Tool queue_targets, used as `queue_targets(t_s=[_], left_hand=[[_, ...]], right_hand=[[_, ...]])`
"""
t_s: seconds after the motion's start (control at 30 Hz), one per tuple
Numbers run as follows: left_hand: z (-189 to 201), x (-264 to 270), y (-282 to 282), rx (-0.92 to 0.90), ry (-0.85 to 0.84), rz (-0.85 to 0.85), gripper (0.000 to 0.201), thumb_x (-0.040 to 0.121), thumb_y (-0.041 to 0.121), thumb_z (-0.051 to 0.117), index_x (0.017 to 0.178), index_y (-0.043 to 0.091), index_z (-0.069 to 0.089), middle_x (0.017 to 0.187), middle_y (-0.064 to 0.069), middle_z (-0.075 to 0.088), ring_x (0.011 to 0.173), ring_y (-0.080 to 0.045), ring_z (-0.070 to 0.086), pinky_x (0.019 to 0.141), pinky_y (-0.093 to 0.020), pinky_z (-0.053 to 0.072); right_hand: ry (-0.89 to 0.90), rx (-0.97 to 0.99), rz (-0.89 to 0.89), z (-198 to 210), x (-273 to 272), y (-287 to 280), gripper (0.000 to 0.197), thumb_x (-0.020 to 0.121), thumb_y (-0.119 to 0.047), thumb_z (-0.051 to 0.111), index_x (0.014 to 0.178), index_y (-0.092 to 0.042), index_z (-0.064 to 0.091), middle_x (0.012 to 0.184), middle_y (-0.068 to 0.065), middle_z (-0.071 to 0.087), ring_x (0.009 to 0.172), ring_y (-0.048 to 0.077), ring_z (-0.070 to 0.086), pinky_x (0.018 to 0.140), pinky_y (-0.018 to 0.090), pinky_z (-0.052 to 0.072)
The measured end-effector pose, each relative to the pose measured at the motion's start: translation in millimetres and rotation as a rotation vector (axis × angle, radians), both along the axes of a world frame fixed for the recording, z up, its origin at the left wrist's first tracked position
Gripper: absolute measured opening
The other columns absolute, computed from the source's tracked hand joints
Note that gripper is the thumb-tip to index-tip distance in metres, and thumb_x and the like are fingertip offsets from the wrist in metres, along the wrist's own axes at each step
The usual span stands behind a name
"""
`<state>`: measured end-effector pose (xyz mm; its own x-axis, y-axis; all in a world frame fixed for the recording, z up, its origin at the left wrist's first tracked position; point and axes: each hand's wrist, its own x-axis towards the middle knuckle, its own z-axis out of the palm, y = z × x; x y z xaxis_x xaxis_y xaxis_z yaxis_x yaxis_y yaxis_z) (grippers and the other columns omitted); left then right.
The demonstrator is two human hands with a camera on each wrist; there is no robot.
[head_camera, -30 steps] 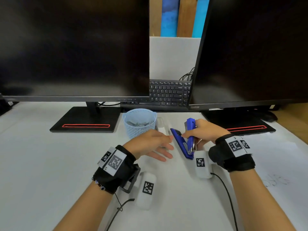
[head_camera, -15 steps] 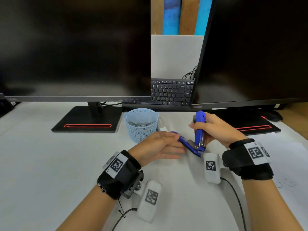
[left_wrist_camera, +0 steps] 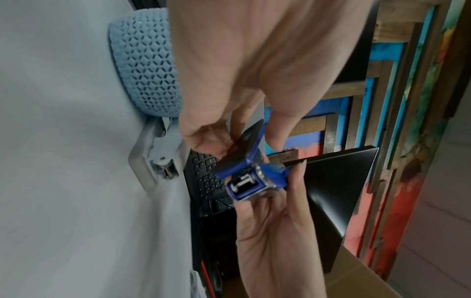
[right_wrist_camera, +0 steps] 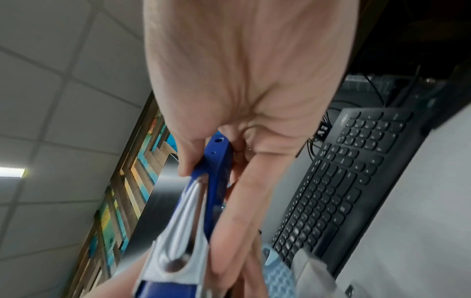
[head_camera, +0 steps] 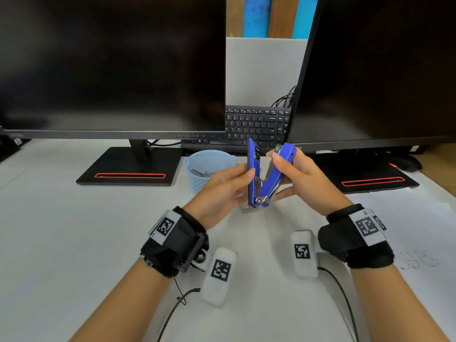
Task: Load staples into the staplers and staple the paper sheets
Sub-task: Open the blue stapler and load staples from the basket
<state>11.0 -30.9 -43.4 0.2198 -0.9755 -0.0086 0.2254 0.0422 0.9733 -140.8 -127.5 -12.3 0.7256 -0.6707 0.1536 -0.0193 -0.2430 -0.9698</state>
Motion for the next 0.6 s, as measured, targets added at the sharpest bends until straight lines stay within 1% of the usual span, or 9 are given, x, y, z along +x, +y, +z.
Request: queue_targets(t_s=[0.07, 0.13, 0.17, 0.27, 0.33, 0.37, 0.43, 0.53, 0.6], left_hand=[[-1.2, -1.5, -0.7, 0.004, -0.03, 0.032, 0.032, 0.099, 0.019, 0.048, 0.125, 0.001, 0.057, 0.118, -0.016, 0.063, 0.106, -0.029, 0.059, 0.1, -0.048, 0.045], [-3.1, -1.1, -2.1, 0.012, -0.069, 0.062, 0.031, 0.099, 0.023, 0.05, 0.12, 0.002, 0.058, 0.109, -0.012, 0.066, 0.102, -0.028, 0.062, 0.093, -0.045, 0.051], [-4.2, -0.9, -2.8, 0.018, -0.094, 0.078, 0.03, 0.098, 0.025, 0.052, 0.118, 0.004, 0.058, 0.107, -0.011, 0.067, 0.1, -0.027, 0.063, 0.09, -0.042, 0.052], [-9.0, -0.4, -4.8, 0.019, -0.151, 0.12, 0.031, 0.095, 0.029, 0.058, 0.118, 0.01, 0.053, 0.111, -0.015, 0.066, 0.1, -0.024, 0.064, 0.092, -0.041, 0.052], [-10.4, -0.4, -5.3, 0.004, -0.166, 0.119, 0.026, 0.093, 0.029, 0.06, 0.112, 0.014, 0.051, 0.103, -0.008, 0.065, 0.095, -0.02, 0.064, 0.09, -0.038, 0.05], [-10.5, -0.1, -5.4, -0.002, -0.167, 0.114, 0.024, 0.093, 0.027, 0.061, 0.111, 0.015, 0.05, 0.1, -0.004, 0.064, 0.093, -0.018, 0.064, 0.09, -0.037, 0.049], [-10.5, 0.9, -5.3, -0.006, -0.17, 0.105, 0.024, 0.092, 0.024, 0.062, 0.111, 0.017, 0.049, 0.097, -0.002, 0.062, 0.094, -0.018, 0.063, 0.094, -0.038, 0.049], [-9.9, 0.6, -4.0, -0.009, -0.176, 0.107, 0.026, 0.092, 0.022, 0.062, 0.113, 0.016, 0.049, 0.095, 0.001, 0.063, 0.096, -0.019, 0.063, 0.098, -0.04, 0.047], [-10.1, 0.4, -3.6, -0.011, -0.164, 0.138, 0.026, 0.092, 0.021, 0.062, 0.115, 0.016, 0.05, 0.097, 0.002, 0.065, 0.097, -0.02, 0.064, 0.1, -0.04, 0.047]], right_hand=[[-0.015, 0.01, 0.02, -2.4, 4.4, 3.4, 0.035, 0.097, -0.03, 0.049, 0.121, -0.005, 0.051, 0.08, 0.003, 0.07, 0.072, 0.02, 0.07, 0.055, 0.028, 0.057], [0.0, 0.013, 0.047, -6.3, 8.6, 5.6, 0.032, 0.097, -0.03, 0.049, 0.117, -0.006, 0.053, 0.085, 0.006, 0.072, 0.075, 0.025, 0.073, 0.058, 0.031, 0.059], [0.012, 0.021, 0.061, -8.1, 10.3, 6.4, 0.033, 0.097, -0.032, 0.049, 0.115, -0.005, 0.054, 0.087, 0.007, 0.074, 0.077, 0.027, 0.073, 0.06, 0.033, 0.06], [0.027, 0.079, 0.086, -13.6, 14.0, 6.6, 0.036, 0.098, -0.038, 0.044, 0.112, -0.007, 0.055, 0.093, 0.01, 0.074, 0.08, 0.032, 0.073, 0.069, 0.042, 0.062], [0.028, 0.143, 0.08, -15.4, 15.3, 5.8, 0.041, 0.1, -0.042, 0.038, 0.114, -0.009, 0.056, 0.096, 0.01, 0.072, 0.081, 0.032, 0.073, 0.071, 0.045, 0.061], [0.026, 0.173, 0.081, -15.5, 15.6, 5.4, 0.047, 0.1, -0.045, 0.035, 0.115, -0.007, 0.057, 0.1, 0.012, 0.07, 0.082, 0.033, 0.073, 0.07, 0.045, 0.061], [0.029, 0.204, 0.089, -15.8, 16.1, 4.5, 0.056, 0.099, -0.05, 0.029, 0.115, -0.006, 0.061, 0.106, 0.016, 0.068, 0.083, 0.036, 0.073, 0.067, 0.042, 0.061], [0.071, 0.186, 0.092, -16.8, 16.3, 5.2, 0.054, 0.099, -0.052, 0.024, 0.11, -0.018, 0.064, 0.107, 0.012, 0.069, 0.086, 0.032, 0.073, 0.066, 0.038, 0.061], [0.106, 0.157, 0.114, -18.4, 16.6, 5.9, 0.056, 0.098, -0.054, 0.024, 0.115, -0.019, 0.064, 0.107, 0.011, 0.071, 0.089, 0.031, 0.073, 0.066, 0.037, 0.06]])
